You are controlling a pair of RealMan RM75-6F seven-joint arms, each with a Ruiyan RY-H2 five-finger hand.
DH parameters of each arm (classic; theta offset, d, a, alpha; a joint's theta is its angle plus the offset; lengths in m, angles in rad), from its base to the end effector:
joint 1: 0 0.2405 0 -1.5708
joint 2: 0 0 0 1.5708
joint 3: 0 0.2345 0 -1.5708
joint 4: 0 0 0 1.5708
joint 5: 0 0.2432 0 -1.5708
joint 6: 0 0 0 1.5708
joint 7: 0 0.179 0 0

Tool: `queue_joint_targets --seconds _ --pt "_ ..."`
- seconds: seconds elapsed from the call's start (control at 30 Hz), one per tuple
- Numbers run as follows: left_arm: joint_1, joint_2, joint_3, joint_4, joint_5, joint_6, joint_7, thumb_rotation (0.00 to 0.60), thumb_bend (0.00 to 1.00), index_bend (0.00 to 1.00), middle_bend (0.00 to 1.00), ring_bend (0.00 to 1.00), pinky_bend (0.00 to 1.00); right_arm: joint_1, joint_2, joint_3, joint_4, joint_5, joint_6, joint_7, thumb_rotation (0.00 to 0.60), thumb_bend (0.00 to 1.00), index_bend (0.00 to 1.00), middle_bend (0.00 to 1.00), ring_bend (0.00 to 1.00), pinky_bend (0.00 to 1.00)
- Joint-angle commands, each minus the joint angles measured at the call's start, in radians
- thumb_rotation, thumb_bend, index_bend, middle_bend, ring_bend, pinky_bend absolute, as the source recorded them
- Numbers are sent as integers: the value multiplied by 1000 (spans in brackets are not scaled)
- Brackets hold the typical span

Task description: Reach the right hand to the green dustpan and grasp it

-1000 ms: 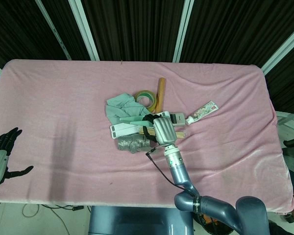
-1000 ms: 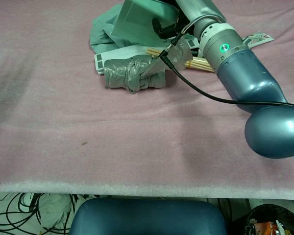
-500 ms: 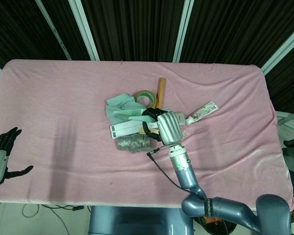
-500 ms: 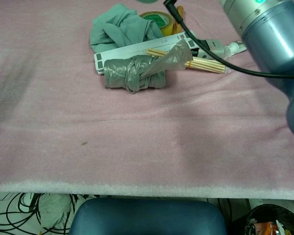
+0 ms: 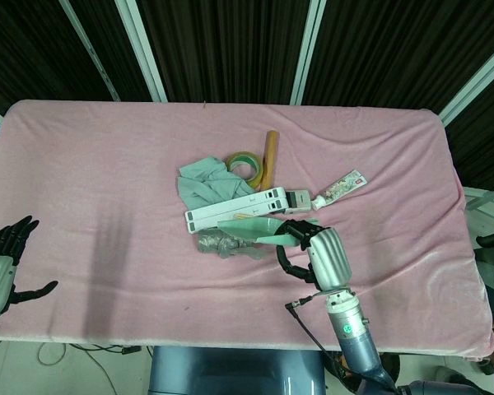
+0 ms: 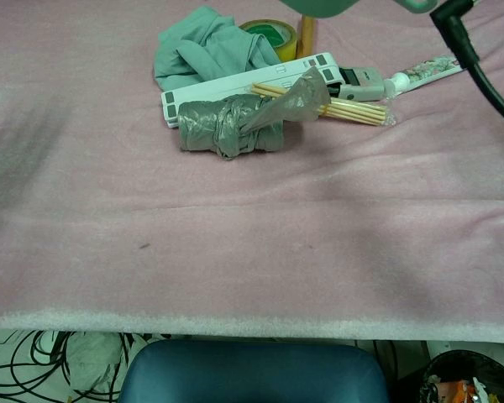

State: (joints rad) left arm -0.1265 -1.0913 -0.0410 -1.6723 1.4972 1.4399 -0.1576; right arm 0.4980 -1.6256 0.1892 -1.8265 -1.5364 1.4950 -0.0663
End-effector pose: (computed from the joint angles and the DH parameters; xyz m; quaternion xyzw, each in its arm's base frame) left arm -0.2889 0.2260 0.1124 -0.5736 -0.4473 -0.4375 0.5286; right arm -0.0376 -0.2734 0.0193 0.5239 -0.4153 0.6783 0.3049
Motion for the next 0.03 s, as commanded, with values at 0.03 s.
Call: queue_joint_targets --seconds 0.03 --pt "0 -1 -1 1 -2 0 0 600 0 0 0 0 0 -6 -21 -17 9 -15 -3 2 600 763 727 621 574 671"
